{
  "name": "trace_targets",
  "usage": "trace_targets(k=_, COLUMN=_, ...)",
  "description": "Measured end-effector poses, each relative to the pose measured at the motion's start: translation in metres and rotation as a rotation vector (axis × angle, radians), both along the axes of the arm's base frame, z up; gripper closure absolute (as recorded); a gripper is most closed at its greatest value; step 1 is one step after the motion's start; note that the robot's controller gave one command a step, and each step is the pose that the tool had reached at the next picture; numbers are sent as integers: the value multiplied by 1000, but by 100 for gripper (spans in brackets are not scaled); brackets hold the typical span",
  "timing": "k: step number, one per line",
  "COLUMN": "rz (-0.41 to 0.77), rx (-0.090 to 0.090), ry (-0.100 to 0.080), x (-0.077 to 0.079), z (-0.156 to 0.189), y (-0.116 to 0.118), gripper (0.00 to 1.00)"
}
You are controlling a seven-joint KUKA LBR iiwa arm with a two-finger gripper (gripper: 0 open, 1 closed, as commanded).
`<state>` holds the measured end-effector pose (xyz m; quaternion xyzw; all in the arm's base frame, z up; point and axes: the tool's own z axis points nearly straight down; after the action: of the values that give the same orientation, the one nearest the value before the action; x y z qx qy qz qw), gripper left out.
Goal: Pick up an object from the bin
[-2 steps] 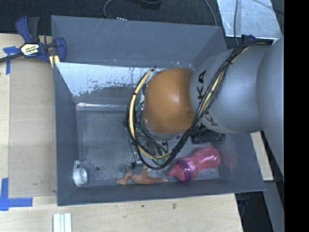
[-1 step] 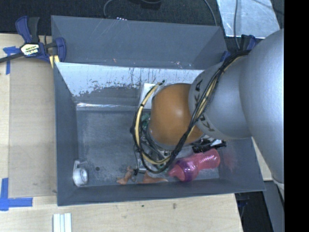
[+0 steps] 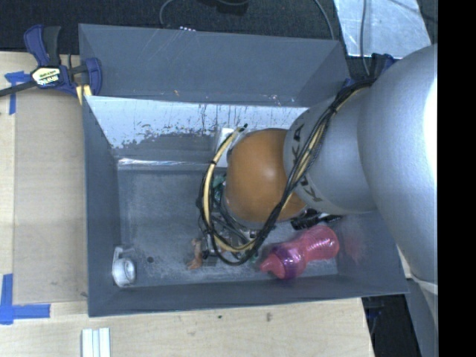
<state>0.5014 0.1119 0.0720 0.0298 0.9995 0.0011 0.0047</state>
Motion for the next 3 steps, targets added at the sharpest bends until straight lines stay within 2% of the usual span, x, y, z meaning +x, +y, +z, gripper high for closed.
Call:
trace_targets(k=2, rz=-6, rx=2, ry=-4, x=2, z=6, y=-7, gripper=100)
trace_targets(k=3, rz=-19, rx=-1, ry=6, x=-3, z=52, y=-9, gripper=100)
